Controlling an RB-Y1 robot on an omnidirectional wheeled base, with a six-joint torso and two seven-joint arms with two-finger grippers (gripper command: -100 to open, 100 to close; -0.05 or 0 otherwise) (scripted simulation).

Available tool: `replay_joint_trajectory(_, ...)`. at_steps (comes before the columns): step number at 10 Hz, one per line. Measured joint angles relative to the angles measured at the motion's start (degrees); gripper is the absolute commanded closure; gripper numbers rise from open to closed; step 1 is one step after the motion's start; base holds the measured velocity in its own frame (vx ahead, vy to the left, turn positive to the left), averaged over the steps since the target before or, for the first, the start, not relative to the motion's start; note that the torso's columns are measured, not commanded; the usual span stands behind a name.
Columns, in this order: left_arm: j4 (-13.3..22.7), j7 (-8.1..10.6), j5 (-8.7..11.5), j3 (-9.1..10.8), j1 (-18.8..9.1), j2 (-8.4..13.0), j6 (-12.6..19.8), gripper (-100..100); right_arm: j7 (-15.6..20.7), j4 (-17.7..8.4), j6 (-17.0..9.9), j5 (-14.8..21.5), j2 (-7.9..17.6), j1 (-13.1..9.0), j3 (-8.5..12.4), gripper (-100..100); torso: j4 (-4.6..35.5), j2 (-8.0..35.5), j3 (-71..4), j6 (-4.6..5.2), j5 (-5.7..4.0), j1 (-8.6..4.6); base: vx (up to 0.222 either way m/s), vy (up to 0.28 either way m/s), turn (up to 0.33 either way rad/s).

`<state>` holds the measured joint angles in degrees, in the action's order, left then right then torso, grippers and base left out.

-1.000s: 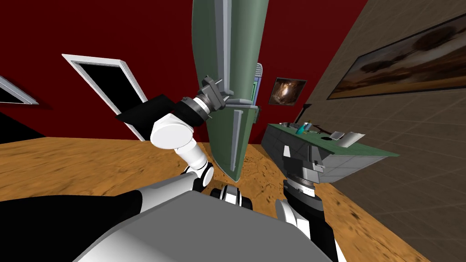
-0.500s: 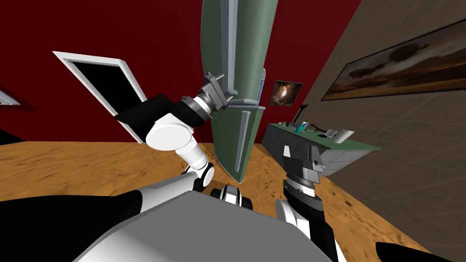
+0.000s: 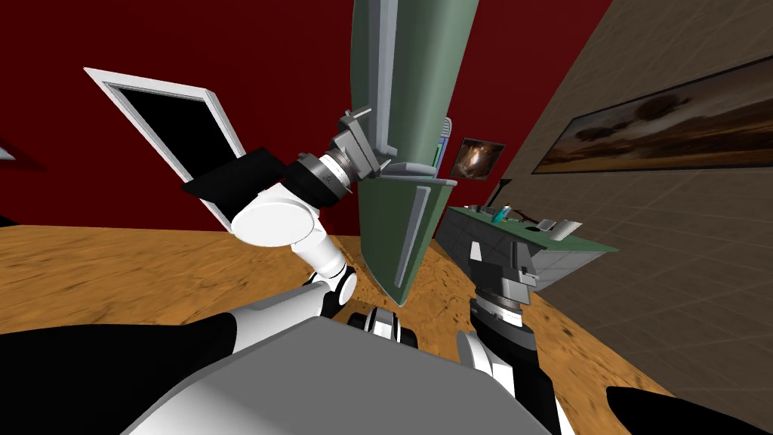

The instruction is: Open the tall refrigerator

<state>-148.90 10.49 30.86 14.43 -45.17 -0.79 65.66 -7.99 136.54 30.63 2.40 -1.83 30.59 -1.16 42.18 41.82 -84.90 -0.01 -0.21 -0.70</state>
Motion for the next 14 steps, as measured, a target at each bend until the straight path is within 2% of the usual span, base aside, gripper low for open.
replay_joint_trajectory(2, 0.67, 0.46, 0.69, 1.61, -2.82, 0.19, 3.10, -100, 0.00, 0.01, 0.00, 0.00, -0.01, -0.01, -0.01, 0, 0.21, 0.05, -0.28, 0.17, -0.14, 0.09, 0.029, -0.062, 0.024)
replay_joint_trajectory(5, 1.74, 0.70, 1.42, 2.82, -5.55, 0.46, 5.67, -100, 0.00, 0.00, 0.00, 0.00, 0.00, -0.01, -0.01, 0, 0.61, 0.51, -0.21, 0.01, 0.23, 1.08, 0.004, -0.034, 0.029)
replay_joint_trajectory(8, 2.69, 1.10, 1.33, 3.52, -8.09, 0.24, 8.26, -100, 0.00, 0.00, 0.00, 0.00, 0.00, -0.01, 0.00, 0, 1.00, 0.60, -0.47, -0.03, 0.14, 1.03, -0.001, -0.017, 0.029)
replay_joint_trajectory(9, 2.93, 1.24, 2.49, 4.61, -8.58, 0.75, 9.08, -100, 0.00, 0.00, 0.00, 0.00, 0.00, -0.01, 0.00, 0, 1.05, 0.56, -0.58, -0.02, 0.09, 0.99, 0.000, 0.000, 0.000)
replay_joint_trajectory(13, 2.04, 1.61, 0.96, 3.64, -9.04, 0.01, 9.74, -100, 0.00, 0.00, 0.00, 0.00, 0.00, -0.01, 0.00, 0, 1.07, 0.71, -0.36, -0.01, 0.13, 0.96, 0.001, 0.004, -0.001)
replay_joint_trajectory(14, 2.45, 1.47, 1.85, 4.19, -8.87, 0.35, 9.52, -100, 0.00, 0.00, 0.00, 0.00, 0.00, -0.01, 0.00, 0, 1.03, 0.65, -0.45, -0.01, 0.11, 0.97, -0.004, -0.006, 0.002)
